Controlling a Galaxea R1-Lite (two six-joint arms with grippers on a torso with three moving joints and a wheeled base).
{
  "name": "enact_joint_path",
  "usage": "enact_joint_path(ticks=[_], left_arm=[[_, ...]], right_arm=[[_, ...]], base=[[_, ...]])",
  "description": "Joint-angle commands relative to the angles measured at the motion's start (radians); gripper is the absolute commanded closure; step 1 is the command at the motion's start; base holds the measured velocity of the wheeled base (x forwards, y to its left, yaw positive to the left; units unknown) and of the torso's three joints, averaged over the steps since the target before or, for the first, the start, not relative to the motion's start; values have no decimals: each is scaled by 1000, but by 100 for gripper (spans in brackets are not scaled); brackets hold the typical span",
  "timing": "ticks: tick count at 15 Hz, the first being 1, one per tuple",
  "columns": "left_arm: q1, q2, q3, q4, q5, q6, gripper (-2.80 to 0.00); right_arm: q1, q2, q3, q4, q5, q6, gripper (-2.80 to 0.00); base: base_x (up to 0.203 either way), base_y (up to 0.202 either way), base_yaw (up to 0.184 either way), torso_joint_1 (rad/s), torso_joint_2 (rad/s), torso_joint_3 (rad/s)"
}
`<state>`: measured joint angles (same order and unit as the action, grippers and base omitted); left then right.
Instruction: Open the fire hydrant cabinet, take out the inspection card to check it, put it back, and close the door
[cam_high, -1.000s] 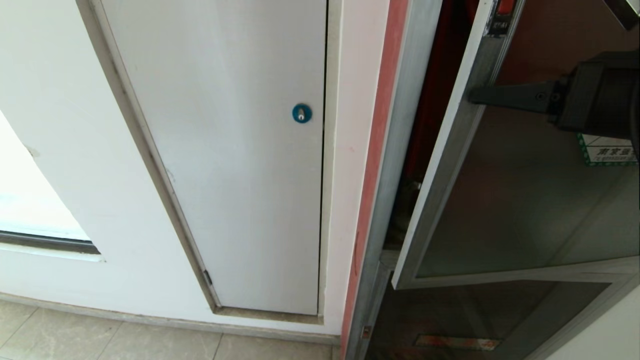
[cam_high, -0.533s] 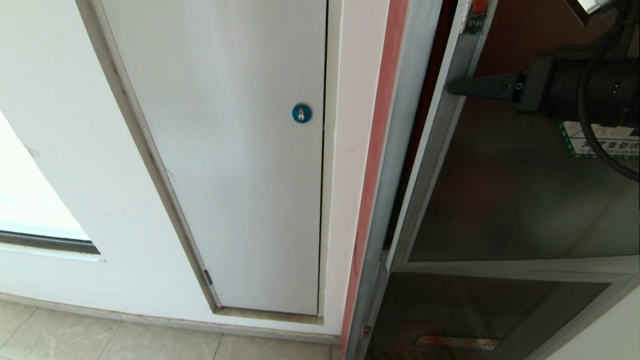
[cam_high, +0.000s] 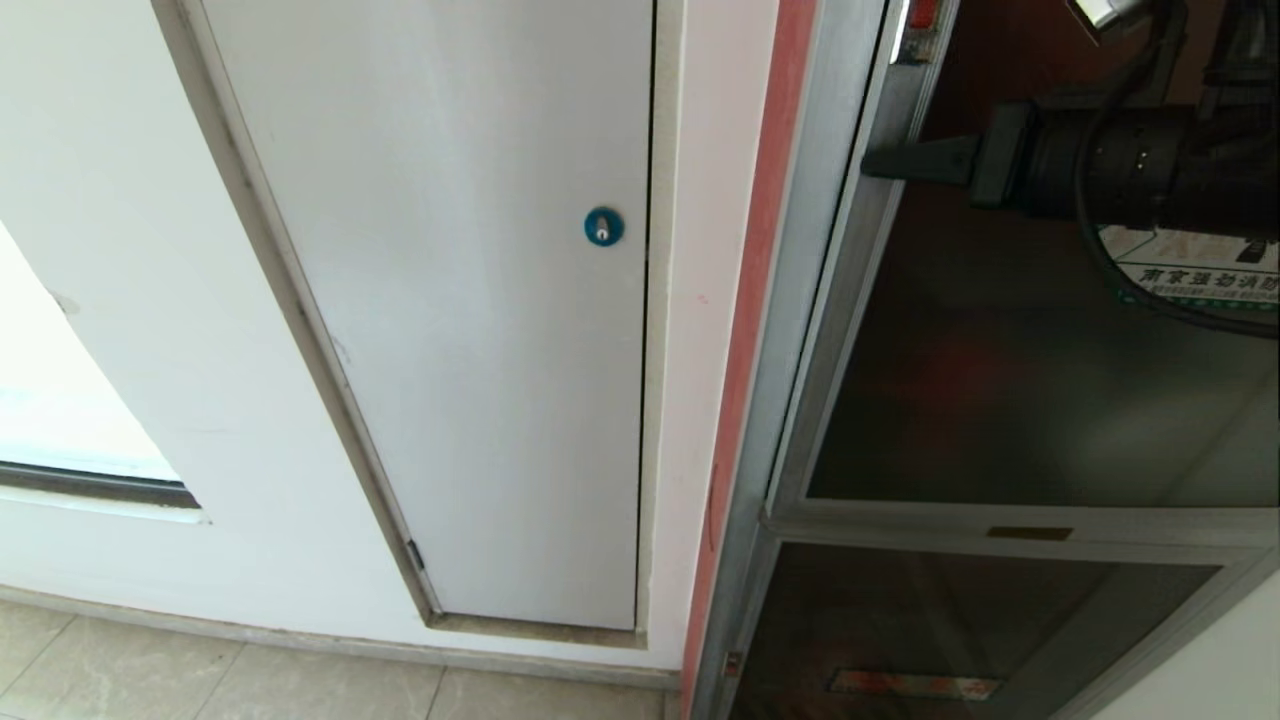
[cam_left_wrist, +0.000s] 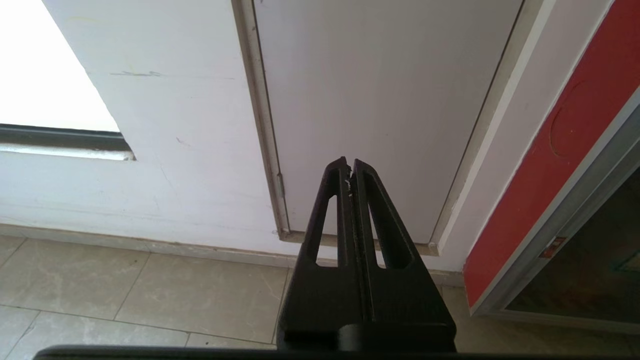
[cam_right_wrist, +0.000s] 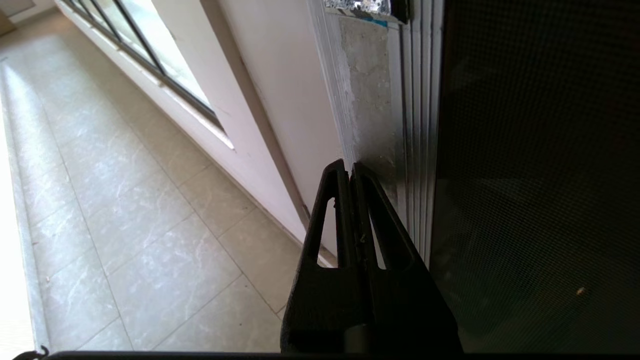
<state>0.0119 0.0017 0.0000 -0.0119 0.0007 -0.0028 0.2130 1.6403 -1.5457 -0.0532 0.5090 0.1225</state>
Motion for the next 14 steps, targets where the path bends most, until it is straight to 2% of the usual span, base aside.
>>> enact_joint_path(ticks=[1,14], left_arm=[[0,1,5,0,0,0,0],[0,1,5,0,-1,0,0]], right_arm=[[-2,25,-14,-1,-5,1,0],[-57,98,-99,3,-21,3,0]], base=[[0,0,0,0,0,0],[0,0,0,0,0,0]])
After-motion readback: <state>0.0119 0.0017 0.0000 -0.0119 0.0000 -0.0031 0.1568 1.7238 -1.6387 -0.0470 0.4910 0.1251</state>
